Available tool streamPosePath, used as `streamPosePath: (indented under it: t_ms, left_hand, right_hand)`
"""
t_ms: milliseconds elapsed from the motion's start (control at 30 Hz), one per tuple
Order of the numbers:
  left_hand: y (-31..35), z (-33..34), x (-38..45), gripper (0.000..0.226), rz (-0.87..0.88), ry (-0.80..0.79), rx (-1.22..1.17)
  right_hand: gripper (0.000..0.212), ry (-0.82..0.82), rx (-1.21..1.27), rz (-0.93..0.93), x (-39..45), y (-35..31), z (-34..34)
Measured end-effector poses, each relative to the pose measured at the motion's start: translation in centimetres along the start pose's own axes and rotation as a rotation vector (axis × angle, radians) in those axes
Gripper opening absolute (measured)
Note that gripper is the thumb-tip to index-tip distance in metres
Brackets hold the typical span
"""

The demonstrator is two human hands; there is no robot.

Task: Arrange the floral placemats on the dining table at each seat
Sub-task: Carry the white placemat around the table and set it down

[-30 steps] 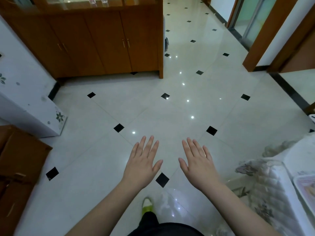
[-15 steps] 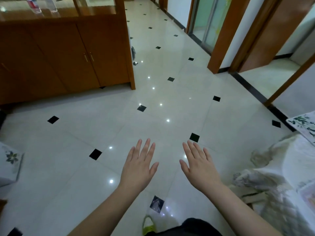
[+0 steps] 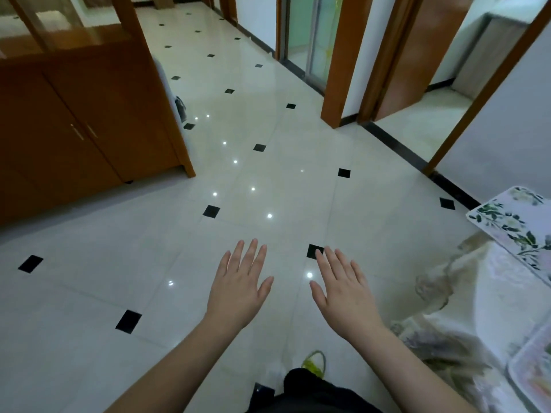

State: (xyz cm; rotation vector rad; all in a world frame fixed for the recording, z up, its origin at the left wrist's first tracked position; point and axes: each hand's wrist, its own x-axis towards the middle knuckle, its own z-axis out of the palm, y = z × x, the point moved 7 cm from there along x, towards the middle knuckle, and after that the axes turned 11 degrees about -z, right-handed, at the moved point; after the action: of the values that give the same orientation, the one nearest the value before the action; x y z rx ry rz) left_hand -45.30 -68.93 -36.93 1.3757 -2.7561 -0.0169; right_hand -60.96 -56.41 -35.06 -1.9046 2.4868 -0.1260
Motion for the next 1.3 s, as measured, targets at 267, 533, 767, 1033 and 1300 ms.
streamPosePath:
  t_ms: [267, 533, 767, 1033, 1300]
  left_hand:
    - [8.7, -0.4, 11.1, 0.066, 0.082, -0.041, 0.054]
    - [15.8, 0.2, 18.9, 0.072, 0.189, -0.093, 0.045]
    - [19.5, 1.4, 25.9, 0.071, 0.269, -0.1, 0.043]
    - [22.7, 2.7, 37.2, 0.071, 0.422, -0.137, 0.016]
    - [24.7, 3.1, 48.0, 0.074, 0.584, -0.139, 0.028]
  right_hand:
    - [0.061, 0.025, 0.012, 0.076, 5.9, 10.6, -0.4]
    - [0.061, 0.025, 0.014, 0.149, 9.4, 17.1, -0.1]
    - [0.06, -0.001, -0.013, 0.239, 13.3, 22.9, 0.6]
    - [0.062, -0.012, -0.024, 0.383, 21.1, 28.6, 1.5]
    - [0.062, 0.016, -0.066, 0.552, 29.0, 32.7, -0.1]
